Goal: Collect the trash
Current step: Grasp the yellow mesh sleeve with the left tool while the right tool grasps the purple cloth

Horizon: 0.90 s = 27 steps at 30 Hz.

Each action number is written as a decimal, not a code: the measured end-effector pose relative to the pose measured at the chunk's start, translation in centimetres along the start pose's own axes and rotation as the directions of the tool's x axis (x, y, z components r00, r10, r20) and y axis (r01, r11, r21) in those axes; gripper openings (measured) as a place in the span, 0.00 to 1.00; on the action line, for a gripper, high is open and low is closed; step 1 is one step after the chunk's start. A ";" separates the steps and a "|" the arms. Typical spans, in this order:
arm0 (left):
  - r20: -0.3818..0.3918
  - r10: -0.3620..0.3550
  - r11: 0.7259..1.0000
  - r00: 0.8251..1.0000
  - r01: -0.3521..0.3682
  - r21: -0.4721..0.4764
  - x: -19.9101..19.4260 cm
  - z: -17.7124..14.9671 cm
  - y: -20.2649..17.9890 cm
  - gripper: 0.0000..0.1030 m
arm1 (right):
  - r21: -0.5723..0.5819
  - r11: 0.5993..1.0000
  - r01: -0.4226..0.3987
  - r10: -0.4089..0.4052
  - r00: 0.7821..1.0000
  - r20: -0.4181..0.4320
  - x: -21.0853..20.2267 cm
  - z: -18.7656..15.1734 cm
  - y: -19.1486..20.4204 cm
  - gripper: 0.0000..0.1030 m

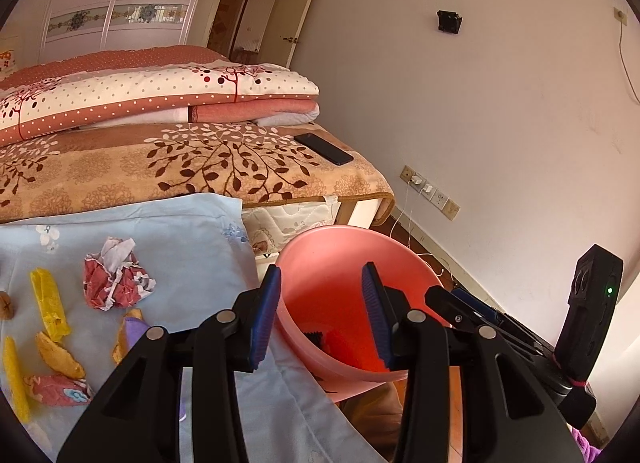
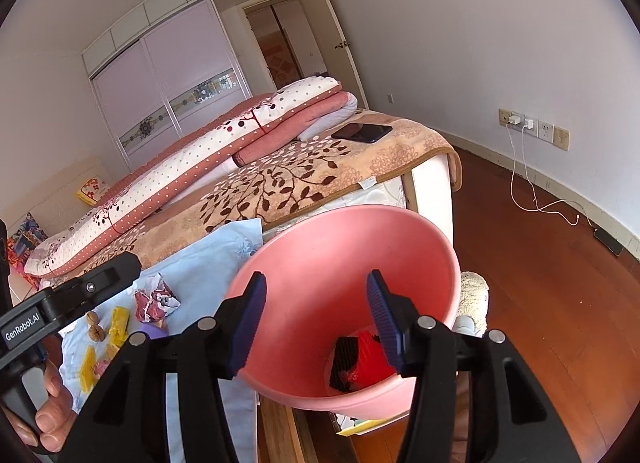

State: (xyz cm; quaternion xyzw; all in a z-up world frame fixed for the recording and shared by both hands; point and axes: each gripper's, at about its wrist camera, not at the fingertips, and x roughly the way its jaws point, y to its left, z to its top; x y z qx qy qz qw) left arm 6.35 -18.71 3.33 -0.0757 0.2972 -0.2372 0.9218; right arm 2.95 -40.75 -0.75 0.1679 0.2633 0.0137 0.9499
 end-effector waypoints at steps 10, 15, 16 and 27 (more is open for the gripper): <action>0.058 0.087 0.996 0.995 -0.085 -0.034 -4.7 0.5 4.1 0.41 | -0.061 0.997 -0.047 0.046 0.999 -0.014 -0.8 -0.6 3.2 0.52; 0.082 0.165 0.985 0.983 -0.160 -0.066 -7.8 0.1 7.5 0.41 | -0.104 0.989 -0.101 0.097 0.994 -0.050 -0.5 -1.6 5.9 0.53; 0.085 0.186 0.981 0.979 -0.180 -0.074 -8.4 0.0 8.2 0.41 | -0.114 0.987 -0.112 0.106 0.993 -0.058 -0.4 -1.9 6.5 0.53; 0.043 0.364 0.918 0.931 -0.350 -0.185 -13.4 -3.3 16.2 0.41 | -0.200 0.965 -0.170 0.142 0.979 -0.145 0.8 -4.3 11.2 0.53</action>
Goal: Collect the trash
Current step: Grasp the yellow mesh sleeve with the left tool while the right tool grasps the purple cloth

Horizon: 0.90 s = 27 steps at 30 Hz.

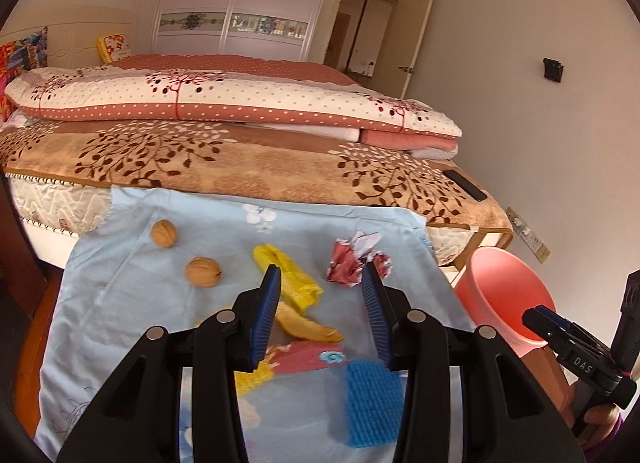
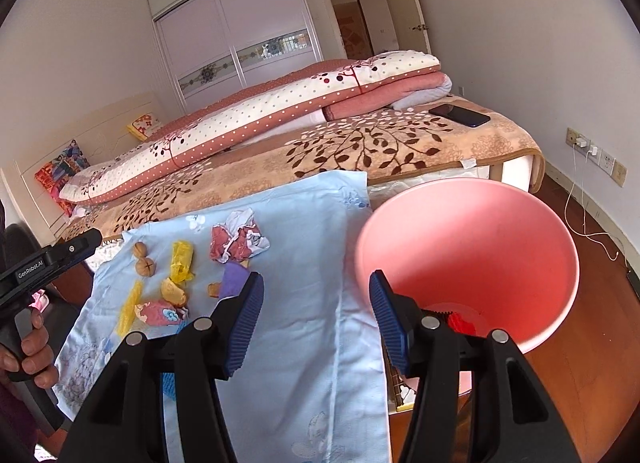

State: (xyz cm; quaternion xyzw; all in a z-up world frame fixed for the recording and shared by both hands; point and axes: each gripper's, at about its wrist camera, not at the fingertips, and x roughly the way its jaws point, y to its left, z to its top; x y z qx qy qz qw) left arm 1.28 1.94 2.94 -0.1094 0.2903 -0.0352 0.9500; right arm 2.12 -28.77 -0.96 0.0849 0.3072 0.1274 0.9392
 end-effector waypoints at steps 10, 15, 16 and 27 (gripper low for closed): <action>-0.096 0.036 0.999 0.995 -0.034 0.025 0.5 -2.4 4.0 0.41 | -0.038 0.999 -0.032 0.029 0.998 -0.064 2.2 -0.6 2.7 0.53; -0.135 0.057 0.994 0.989 -0.044 0.102 1.1 -3.9 3.8 0.41 | -0.050 0.998 -0.035 0.030 0.996 -0.088 3.1 -0.9 3.3 0.53; -0.144 0.067 0.993 0.987 -0.052 0.105 1.4 -4.2 3.8 0.41 | -0.048 0.998 -0.036 0.032 0.995 -0.093 3.3 -0.9 3.4 0.53; -0.227 -0.002 0.988 0.974 -0.033 -0.150 3.9 -4.9 5.4 0.41 | -0.060 0.997 -0.052 0.044 0.991 -0.126 4.7 -0.9 4.4 0.53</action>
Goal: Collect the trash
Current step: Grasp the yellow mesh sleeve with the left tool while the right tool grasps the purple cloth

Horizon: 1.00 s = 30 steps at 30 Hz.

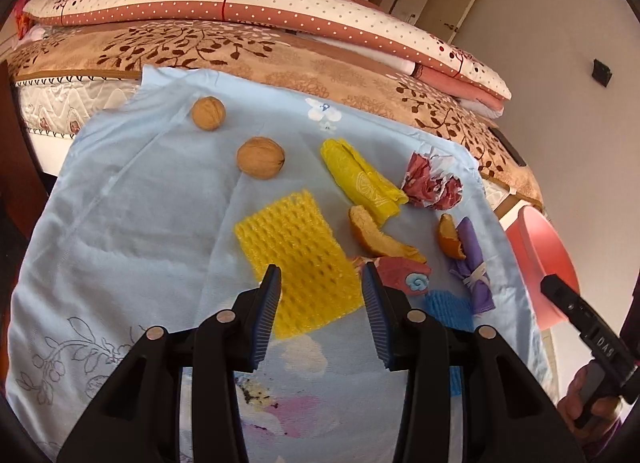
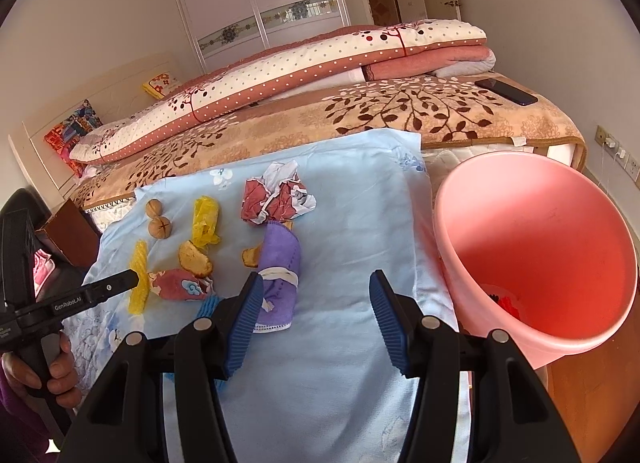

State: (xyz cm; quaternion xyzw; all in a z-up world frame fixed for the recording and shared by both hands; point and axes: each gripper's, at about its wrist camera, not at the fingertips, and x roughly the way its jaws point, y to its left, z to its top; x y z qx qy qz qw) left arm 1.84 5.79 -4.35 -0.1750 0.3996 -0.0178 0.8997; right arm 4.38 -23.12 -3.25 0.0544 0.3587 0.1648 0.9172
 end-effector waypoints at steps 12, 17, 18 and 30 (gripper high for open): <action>0.051 0.107 0.985 0.993 -0.113 0.133 0.8 -1.1 -2.9 0.41 | -0.045 0.999 -0.018 0.017 1.000 -0.017 0.9 0.1 1.6 0.54; 0.055 0.104 0.984 0.993 -0.111 0.142 0.6 -1.3 -2.3 0.33 | -0.027 0.999 -0.040 0.039 0.998 -0.040 1.8 0.3 1.9 0.55; 0.052 0.098 0.984 0.994 -0.105 0.144 0.6 -1.3 -2.3 0.22 | -0.023 0.999 -0.044 0.043 0.998 -0.045 2.0 0.3 1.9 0.55; 0.086 0.015 0.990 0.996 -0.027 0.139 -1.5 -1.3 -2.3 0.09 | 0.000 0.999 -0.053 0.053 0.992 -0.112 4.5 0.7 2.7 0.55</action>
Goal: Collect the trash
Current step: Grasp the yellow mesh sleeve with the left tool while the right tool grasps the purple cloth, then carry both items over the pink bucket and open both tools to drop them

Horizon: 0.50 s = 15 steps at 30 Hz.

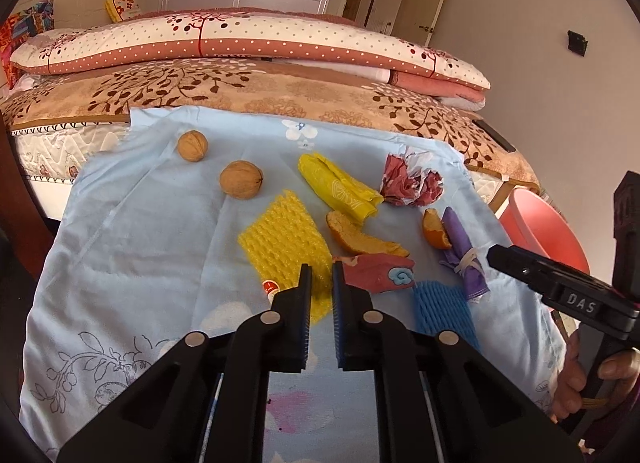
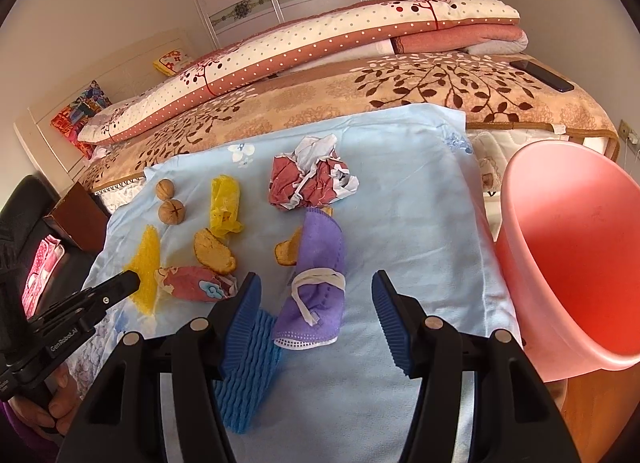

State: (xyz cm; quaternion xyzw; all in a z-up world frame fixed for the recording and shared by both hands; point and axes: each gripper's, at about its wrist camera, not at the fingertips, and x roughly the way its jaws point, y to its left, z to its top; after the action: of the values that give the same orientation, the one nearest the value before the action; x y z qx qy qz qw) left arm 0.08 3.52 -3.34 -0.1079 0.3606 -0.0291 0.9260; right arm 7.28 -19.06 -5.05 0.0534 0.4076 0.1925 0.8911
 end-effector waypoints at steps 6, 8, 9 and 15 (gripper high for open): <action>0.029 -0.038 0.999 0.999 0.038 0.005 -1.0 0.6 -0.6 0.09 | 0.007 1.000 0.015 -0.015 0.997 -0.070 1.8 0.0 0.2 0.55; 0.026 -0.040 0.999 0.999 0.040 0.003 -1.0 0.6 -0.6 0.09 | -0.004 1.000 0.028 -0.028 0.995 -0.091 2.3 -0.2 0.3 0.45; 0.021 -0.041 0.999 0.999 0.041 0.001 -0.9 0.6 -0.6 0.09 | -0.007 1.000 0.028 -0.029 0.994 -0.104 2.5 -0.2 0.3 0.41; 0.013 -0.050 0.999 0.999 0.050 0.006 -0.9 0.6 -1.0 0.09 | -0.014 1.000 0.012 -0.014 0.996 -0.090 2.1 -0.5 0.0 0.33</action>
State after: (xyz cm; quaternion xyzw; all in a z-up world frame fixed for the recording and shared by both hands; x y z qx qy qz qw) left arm -0.15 2.77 -2.07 -0.1146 0.3513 -0.0526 0.9277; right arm 8.18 -18.30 -6.89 0.0360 0.4465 0.1915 0.8733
